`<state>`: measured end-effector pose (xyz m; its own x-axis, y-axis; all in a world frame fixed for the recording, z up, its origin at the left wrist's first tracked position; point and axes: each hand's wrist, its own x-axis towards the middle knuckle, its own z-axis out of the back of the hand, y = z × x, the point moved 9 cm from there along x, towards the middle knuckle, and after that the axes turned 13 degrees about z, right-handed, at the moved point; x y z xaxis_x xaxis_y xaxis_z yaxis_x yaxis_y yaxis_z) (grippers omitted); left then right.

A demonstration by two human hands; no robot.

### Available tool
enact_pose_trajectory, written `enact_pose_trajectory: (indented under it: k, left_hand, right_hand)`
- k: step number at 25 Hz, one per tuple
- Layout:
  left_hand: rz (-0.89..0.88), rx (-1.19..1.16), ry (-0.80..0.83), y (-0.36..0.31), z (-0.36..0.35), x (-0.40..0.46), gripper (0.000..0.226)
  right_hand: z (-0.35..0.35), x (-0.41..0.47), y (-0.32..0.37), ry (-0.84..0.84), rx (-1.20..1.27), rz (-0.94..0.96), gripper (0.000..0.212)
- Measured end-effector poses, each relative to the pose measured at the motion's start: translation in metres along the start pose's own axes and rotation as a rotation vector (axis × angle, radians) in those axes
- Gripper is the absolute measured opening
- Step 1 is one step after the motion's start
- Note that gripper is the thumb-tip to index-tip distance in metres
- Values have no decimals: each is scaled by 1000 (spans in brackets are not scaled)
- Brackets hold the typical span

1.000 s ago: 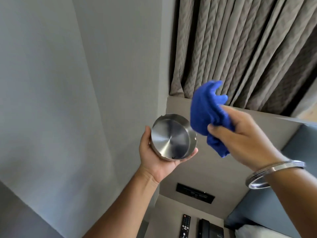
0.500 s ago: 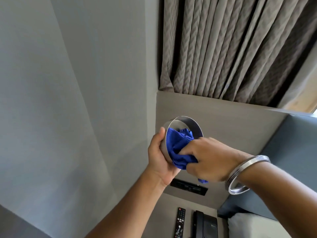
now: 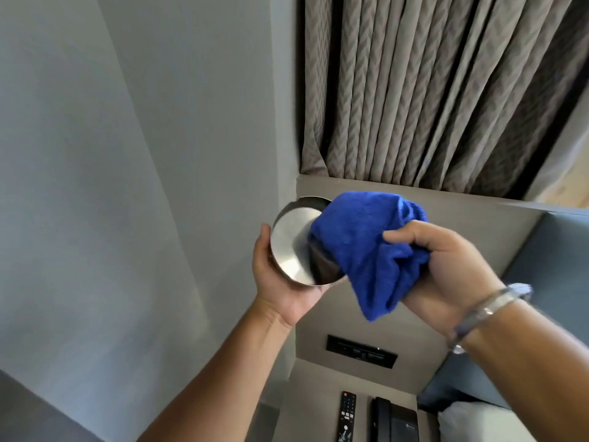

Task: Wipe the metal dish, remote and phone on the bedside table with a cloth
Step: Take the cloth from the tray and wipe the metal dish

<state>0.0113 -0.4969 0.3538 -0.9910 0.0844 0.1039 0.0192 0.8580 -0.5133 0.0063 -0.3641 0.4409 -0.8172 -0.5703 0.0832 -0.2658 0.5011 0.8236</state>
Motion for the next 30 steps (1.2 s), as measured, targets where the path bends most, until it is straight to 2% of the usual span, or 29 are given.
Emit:
enact_pose_trajectory:
  k: [1, 5, 7, 9, 10, 13, 18, 23, 27, 30]
  left_hand:
    - [9, -45, 35, -5, 5, -3, 76]
    - [48, -82, 138, -6, 10, -13, 96]
    - [48, -67, 191, -4, 7, -14, 101]
    - [61, -41, 244, 1, 1, -14, 99]
    - [68, -34, 256, 4, -1, -14, 95]
    - [70, -57, 206, 11, 0, -13, 85]
    - [58, -124, 111, 8, 5, -15, 97]
    - [68, -170, -29, 14, 7, -10, 75]
    - [134, -95, -56, 23, -4, -10, 72]
    - [164, 62, -69, 36, -12, -9, 69]
  right_hand:
    - [4, -4, 10, 20, -47, 46, 48]
    - [17, -23, 50, 42, -230, 277, 42]
    - [19, -26, 53, 61, -394, 335, 28]
    - [7, -28, 47, 153, -588, 366, 10]
    - [1, -28, 42, 202, -641, 381, 9]
    - [-4, -27, 32, 252, -730, 417, 13]
    - [-6, -27, 39, 287, -855, 511, 12]
    - [-11, -25, 35, 335, -991, 502, 7]
    - [-16, -18, 27, 367, -1199, 495, 28]
    - [-28, -10, 12, 474, -1538, 491, 33]
